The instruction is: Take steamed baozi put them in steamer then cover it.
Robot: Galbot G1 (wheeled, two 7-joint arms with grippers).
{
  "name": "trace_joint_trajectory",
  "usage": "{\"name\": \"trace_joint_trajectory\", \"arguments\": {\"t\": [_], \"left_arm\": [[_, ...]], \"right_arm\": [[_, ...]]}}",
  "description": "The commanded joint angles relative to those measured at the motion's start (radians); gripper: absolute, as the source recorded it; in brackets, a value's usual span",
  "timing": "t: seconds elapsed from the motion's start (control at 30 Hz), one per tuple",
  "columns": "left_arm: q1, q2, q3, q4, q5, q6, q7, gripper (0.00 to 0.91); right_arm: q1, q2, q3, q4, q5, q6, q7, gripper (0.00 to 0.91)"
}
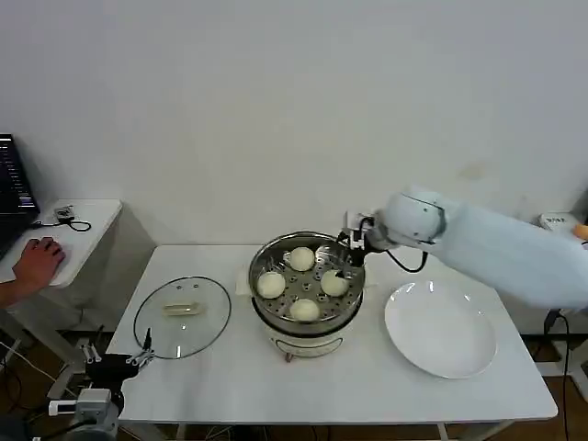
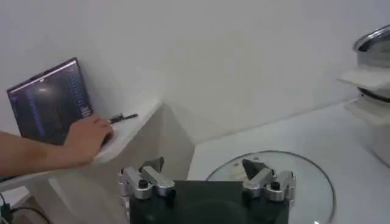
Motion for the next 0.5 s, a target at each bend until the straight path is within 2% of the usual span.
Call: {"name": "trace_joint_trajectory", "arguments": {"t": [0.03, 0.07, 0.1, 0.2, 0.23, 0.27, 0.3, 0.4, 0.43, 0.5], "left_arm": [[0.002, 0.005, 0.020, 0.006, 0.034, -0.053, 0.036, 0.907], [0.002, 0.006, 0.024, 0.013, 0.064, -0.074, 0.050, 0.907], [0.001, 0.007, 0.027, 0.017, 0.079, -0.091, 0.058, 0.907], [-0.004, 0.006, 0.040, 0.030, 0.094, -0.111, 0.061, 0.907], [-0.005, 0.004, 0.046, 0.035, 0.104, -0.121, 0.061, 0.907], [-0.005, 0.002, 0.051, 0.039, 0.112, -0.127, 0.061, 0.907], [-0.006, 0.000, 0.056, 0.043, 0.124, -0.135, 0.061, 0.907], [-0.006, -0.009, 0.072, 0.060, 0.164, -0.170, 0.059, 0.907], [-0.006, -0.011, 0.074, 0.064, 0.170, -0.180, 0.057, 0.907], [-0.006, -0.014, 0.083, 0.075, 0.205, -0.220, 0.050, 0.907]], "right_arm": [[-0.652, -0.247, 0.614, 0.270, -0.031, 0.108, 0.581, 0.907], [-0.774, -0.244, 0.736, 0.288, -0.090, 0.159, 0.615, 0.907], [-0.861, -0.237, 0.829, 0.300, -0.107, 0.194, 0.628, 0.907], [-1.191, -0.152, 1.140, 0.332, -0.182, 0.332, 0.666, 0.907], [-1.206, -0.140, 1.182, 0.333, -0.191, 0.353, 0.674, 0.907], [-1.313, -0.078, 1.294, 0.335, -0.212, 0.397, 0.685, 0.907], [-1.352, -0.047, 1.334, 0.335, -0.219, 0.424, 0.689, 0.907], [-1.503, 0.076, 1.509, 0.325, -0.270, 0.544, 0.667, 0.907], [-1.525, 0.107, 1.553, 0.320, -0.277, 0.556, 0.660, 0.907], [-1.599, 0.200, 1.687, 0.313, -0.279, 0.621, 0.612, 0.907]]}}
